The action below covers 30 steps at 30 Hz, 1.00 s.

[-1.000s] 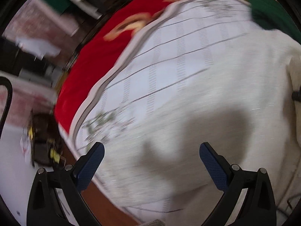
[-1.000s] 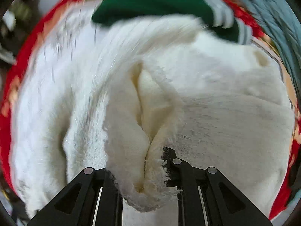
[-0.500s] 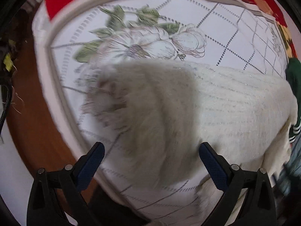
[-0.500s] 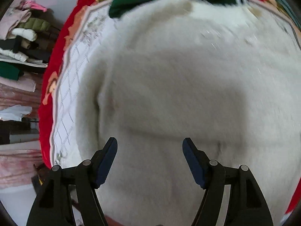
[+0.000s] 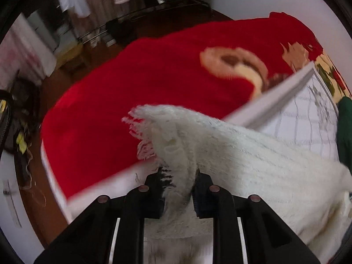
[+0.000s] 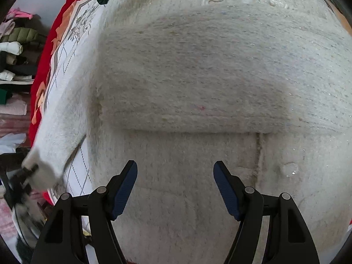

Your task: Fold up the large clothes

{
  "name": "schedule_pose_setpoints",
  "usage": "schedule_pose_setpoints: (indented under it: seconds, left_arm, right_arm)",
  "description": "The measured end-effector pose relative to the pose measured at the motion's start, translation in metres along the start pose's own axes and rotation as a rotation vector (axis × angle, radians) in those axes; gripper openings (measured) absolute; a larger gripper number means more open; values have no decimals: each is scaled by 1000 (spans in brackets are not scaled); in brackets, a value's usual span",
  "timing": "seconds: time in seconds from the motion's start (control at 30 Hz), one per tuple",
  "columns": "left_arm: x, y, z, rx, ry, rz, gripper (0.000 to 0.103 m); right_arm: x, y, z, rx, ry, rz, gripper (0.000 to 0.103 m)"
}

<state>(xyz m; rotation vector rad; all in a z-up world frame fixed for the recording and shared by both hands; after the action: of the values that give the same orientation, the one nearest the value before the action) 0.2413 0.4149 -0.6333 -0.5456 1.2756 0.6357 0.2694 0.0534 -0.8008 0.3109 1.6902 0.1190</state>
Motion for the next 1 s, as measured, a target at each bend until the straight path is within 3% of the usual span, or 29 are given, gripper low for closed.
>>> schedule_pose_setpoints:
  seconds: [0.1,0.2,0.27,0.3,0.33,0.5,0.63,0.7,0.97,1.0]
  left_arm:
    - [23,-15,19,42,43,-6,24]
    - [23,-14,25,-9,55,-60,29]
    - [10,-7,23,-61,37,-118,51]
    - [1,-2,22,-97,30,-157,71]
    - [-7,5,20,-133,20,-191,76]
    - [-30,24,-27,-304,45,-285,76]
    - [8,-3,-73,-449,199,-420,76]
    - [22,-13,-79,-506,203,-443,76]
    - [37,-38,-17,-440,33,-228,76]
    - [34,-38,-9,-415,4,-194,59]
  right_arm:
    - [0,4,6,16,-20,-15,73]
    - [0,9,10,25,-53,-27,73]
    - [0,14,10,24,-53,-13,73]
    - [0,17,10,23,-51,-9,73]
    - [2,21,9,20,-48,-5,73]
    - [-8,10,10,27,-26,8,73]
    - [-6,3,12,39,-13,-3,73]
    - [-3,1,13,48,-6,-7,73]
    - [5,-16,13,133,-15,-24,73]
    - [5,-17,13,142,-16,-25,73]
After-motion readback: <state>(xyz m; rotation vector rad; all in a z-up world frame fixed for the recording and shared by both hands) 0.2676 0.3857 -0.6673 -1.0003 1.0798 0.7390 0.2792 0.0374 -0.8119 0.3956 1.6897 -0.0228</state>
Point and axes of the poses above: each gripper's, at about its wrist camera, not at the fingertips, and x roughly the way its jaws point, y to its left, z to its top, the point moved 10 cm from there along x, roughly the way its jaws point, and after that the axes turned 6 degrees about y, right-handed, at the moved point
